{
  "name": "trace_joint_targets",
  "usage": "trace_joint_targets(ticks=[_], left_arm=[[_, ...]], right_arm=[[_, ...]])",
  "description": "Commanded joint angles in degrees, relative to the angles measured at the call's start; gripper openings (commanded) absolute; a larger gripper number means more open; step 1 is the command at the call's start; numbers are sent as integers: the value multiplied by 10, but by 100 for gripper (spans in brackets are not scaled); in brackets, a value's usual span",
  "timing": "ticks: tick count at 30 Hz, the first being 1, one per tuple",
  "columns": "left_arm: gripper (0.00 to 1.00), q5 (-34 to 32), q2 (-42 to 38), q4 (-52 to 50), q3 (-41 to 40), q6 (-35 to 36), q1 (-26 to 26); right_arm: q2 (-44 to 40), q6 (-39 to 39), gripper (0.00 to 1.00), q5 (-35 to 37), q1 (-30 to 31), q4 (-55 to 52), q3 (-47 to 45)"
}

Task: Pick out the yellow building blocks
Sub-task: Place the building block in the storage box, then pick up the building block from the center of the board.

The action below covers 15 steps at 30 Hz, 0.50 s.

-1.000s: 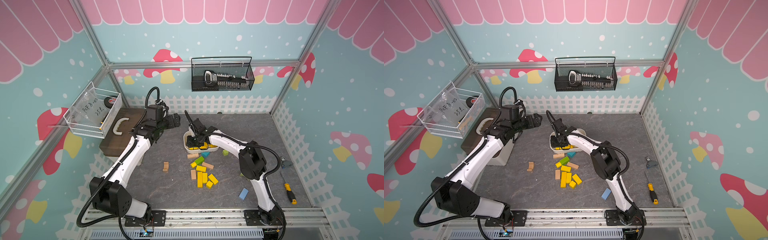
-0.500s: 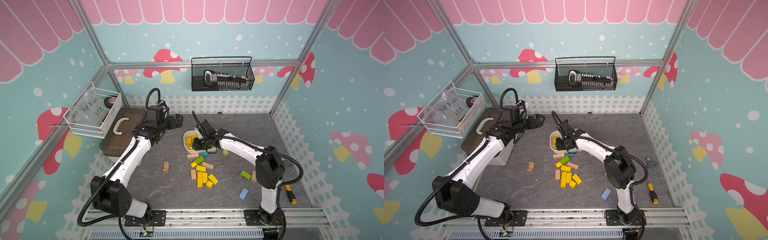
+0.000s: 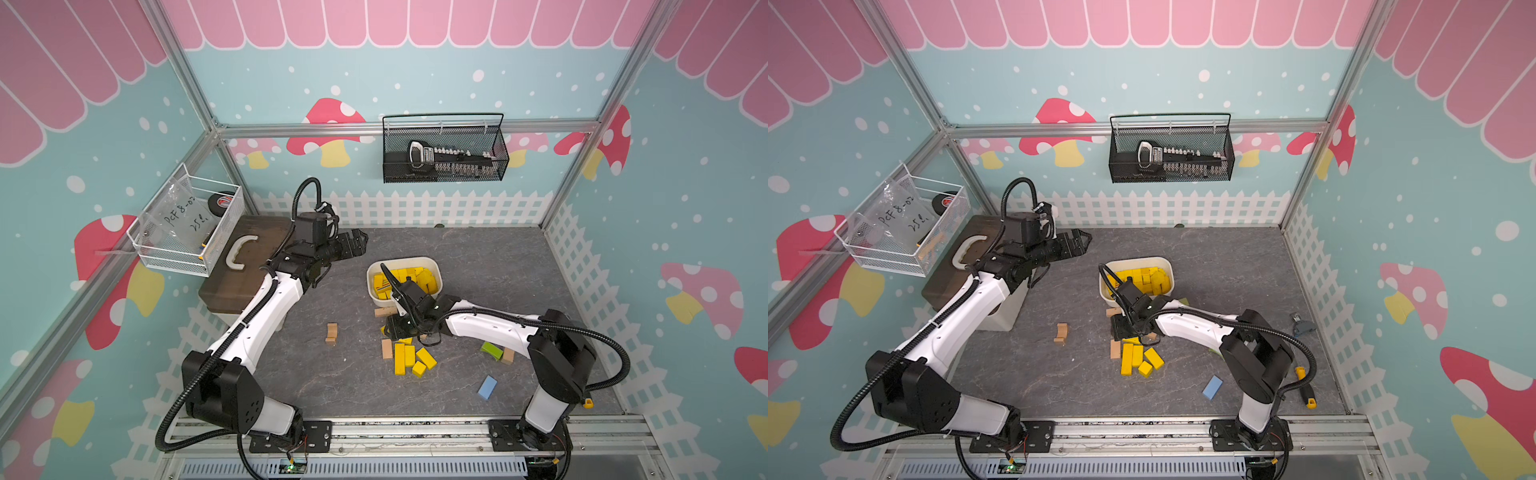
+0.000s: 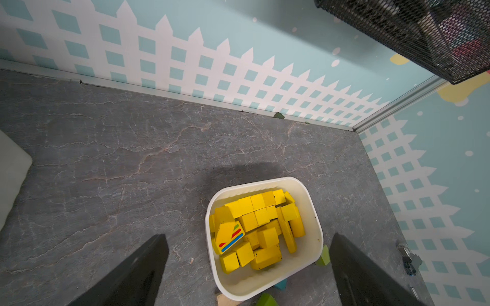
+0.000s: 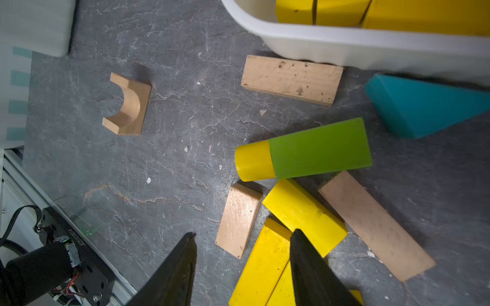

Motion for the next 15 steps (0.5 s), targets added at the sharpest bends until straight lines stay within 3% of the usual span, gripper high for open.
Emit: trace_joint_targets(ticks=[1, 10, 15], left_arm=[[100, 11, 12, -15, 19, 0, 4], [100, 12, 12, -19, 22, 4, 4], [100, 16, 15, -21, 26, 4, 4]], right_arm=[[25, 12, 58, 8, 3, 34, 1], [107, -15, 58, 13, 3, 13, 57], [122, -25, 53, 37, 3, 1, 80]])
